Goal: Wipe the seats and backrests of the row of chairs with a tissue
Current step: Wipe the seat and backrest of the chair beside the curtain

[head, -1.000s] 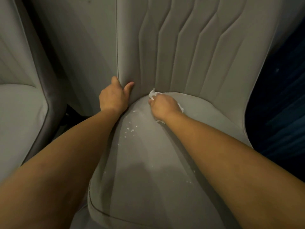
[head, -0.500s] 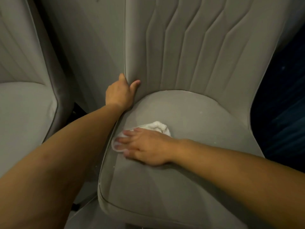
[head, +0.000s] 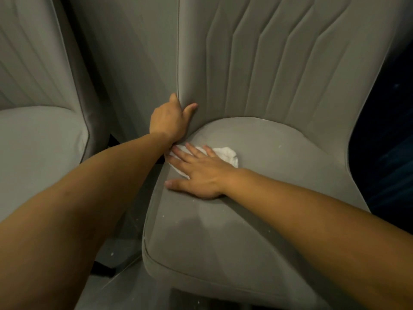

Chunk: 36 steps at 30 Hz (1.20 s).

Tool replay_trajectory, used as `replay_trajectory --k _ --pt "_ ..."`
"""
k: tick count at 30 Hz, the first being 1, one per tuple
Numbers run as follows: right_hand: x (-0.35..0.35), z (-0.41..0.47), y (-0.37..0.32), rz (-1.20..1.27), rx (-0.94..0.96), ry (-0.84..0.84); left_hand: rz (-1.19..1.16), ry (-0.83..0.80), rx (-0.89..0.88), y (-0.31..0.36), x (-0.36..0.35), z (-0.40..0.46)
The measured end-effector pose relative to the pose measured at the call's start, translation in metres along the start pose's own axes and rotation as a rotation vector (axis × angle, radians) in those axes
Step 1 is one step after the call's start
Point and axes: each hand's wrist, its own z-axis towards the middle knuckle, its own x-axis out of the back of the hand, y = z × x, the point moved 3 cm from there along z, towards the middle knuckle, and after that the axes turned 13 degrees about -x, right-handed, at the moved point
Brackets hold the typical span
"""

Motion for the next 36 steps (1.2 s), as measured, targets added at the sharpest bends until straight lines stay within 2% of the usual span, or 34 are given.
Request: replay_trajectory --k 7,10,12,16,21,23,25,28,33,36 --pt "-0.023 -0.084 -0.047 -0.086 0.391 -0.126 -0.007 -0.029 -0.004 0.001 0.001 0.001" --pt "-0.029 -0.099 -0.050 -0.085 0.428 -0.125 0.003 -0.032 -0.007 0.001 0.001 0.001" --pt "-0.028 -0.094 -0.045 -0.091 0.407 -0.068 0.009 -0.028 -0.004 0.001 0.000 0.001" --pt "-0.013 -0.059 -0.008 -0.118 0.149 0.044 0.009 -0.014 -0.002 0.000 -0.002 0.001" --pt "0.015 -0.029 0.111 -0.132 -0.316 0.040 0.009 -0.015 0.017 0.000 -0.004 0.003" --pt "0.013 -0.035 0.141 -0.087 -0.415 0.028 0.014 -0.010 0.028 -0.001 -0.005 0.003" --pt "0.008 -0.043 0.145 -0.055 -0.427 0.018 0.014 -0.002 0.038 0.000 -0.005 0.002" --pt "0.000 -0.063 0.118 -0.012 -0.355 -0.025 0.012 -0.009 0.047 0.005 -0.004 0.000" --pt "-0.026 -0.146 0.042 -0.044 -0.020 -0.064 0.005 -0.015 0.090 0.012 -0.001 -0.004" --pt "-0.043 -0.199 0.024 -0.075 0.114 -0.039 -0.004 -0.014 0.104 0.014 0.001 -0.004"
